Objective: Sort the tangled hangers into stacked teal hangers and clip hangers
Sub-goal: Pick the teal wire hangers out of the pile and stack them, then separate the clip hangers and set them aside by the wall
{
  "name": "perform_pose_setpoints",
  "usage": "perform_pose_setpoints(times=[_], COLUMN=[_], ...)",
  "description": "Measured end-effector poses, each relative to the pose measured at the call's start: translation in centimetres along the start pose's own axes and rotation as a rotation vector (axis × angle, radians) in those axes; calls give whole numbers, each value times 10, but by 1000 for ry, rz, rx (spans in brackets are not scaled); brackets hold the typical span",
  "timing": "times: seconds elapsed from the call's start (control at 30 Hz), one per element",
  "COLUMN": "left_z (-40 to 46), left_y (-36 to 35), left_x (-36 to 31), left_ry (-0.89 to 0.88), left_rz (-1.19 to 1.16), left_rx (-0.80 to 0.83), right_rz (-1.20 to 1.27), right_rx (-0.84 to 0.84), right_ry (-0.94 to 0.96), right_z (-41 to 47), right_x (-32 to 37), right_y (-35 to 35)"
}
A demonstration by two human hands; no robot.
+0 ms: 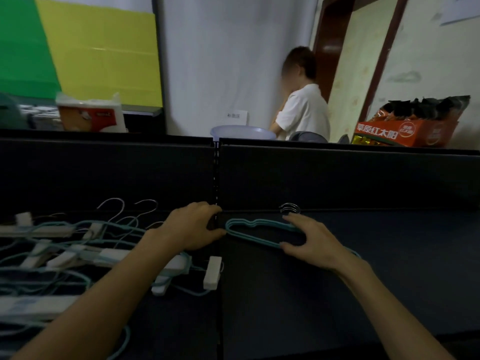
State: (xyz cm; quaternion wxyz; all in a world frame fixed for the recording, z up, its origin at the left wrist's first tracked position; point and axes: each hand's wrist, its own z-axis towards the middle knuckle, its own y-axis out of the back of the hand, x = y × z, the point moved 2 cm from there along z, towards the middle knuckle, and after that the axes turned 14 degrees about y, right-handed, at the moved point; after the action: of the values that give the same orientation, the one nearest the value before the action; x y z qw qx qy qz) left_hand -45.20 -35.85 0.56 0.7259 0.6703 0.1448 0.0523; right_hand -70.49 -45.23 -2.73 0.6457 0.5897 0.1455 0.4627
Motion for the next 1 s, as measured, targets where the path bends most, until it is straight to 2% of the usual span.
perform_pose_setpoints(times=[0.3,0.5,0.8,1.0], left_z=[-96,-207,-377,-467], left_y=[19,11,-26,-55], left_x=[2,11,75,135], left_ry=[330,566,1008,1171], left_rz=[15,20,87,85], left_rx=[-353,-508,-406,-303], right_rz=[-111,-14,176,163], right_rx=[-201,-127,83,309], right_ry=[356,581,942,986], right_z=[13,-14,-81,-96], right_x=[83,147,290,361], right_y=[29,-14,-96,-161])
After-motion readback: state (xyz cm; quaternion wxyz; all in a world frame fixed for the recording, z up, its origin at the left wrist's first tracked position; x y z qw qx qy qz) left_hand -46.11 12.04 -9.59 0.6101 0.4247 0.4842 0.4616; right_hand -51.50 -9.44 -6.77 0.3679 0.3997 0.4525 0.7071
